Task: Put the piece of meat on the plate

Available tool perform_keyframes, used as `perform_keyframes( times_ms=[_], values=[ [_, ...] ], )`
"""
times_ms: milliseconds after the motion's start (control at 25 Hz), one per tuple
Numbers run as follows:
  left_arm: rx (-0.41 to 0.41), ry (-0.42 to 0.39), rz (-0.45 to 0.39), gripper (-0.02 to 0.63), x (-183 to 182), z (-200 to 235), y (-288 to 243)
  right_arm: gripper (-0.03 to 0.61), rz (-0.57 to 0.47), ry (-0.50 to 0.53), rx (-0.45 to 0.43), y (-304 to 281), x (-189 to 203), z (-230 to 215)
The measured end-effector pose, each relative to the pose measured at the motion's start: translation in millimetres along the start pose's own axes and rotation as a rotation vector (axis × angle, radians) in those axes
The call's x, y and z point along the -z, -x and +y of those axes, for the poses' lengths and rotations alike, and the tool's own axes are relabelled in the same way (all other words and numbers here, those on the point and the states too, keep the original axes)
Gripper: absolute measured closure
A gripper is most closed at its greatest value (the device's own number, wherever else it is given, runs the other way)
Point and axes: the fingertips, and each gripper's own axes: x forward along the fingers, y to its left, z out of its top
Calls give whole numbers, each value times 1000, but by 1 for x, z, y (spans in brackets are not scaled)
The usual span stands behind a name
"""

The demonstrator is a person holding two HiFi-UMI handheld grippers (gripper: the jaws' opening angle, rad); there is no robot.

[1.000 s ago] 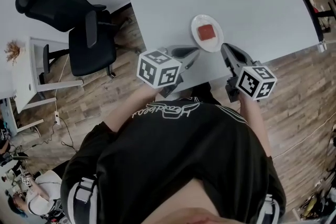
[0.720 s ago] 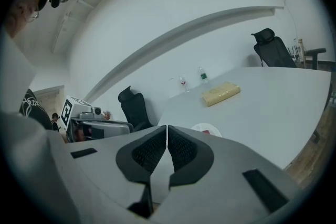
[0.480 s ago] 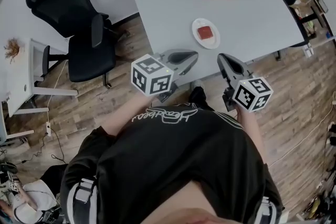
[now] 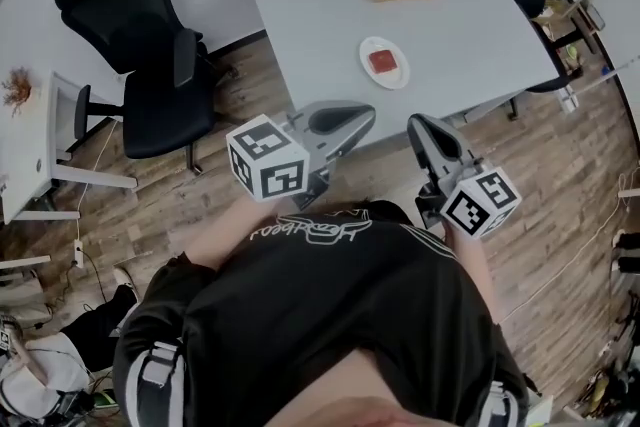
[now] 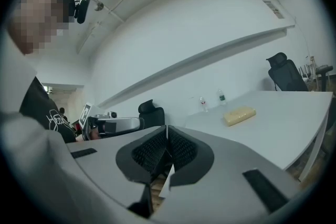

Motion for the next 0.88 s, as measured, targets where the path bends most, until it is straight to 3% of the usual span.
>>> perform_keyframes(
  times_ms=[240,520,880],
  values=[
    [-6,-53,-6,606,0,-23,4,565,33,25,-3,18,3,11],
    [-54,-53,6,606,12,-56,-3,565,81,-51,-38,54,15,16],
    [-94,-35,17,606,35,-112,-15,568,130,26,-86,110,20,33]
  ],
)
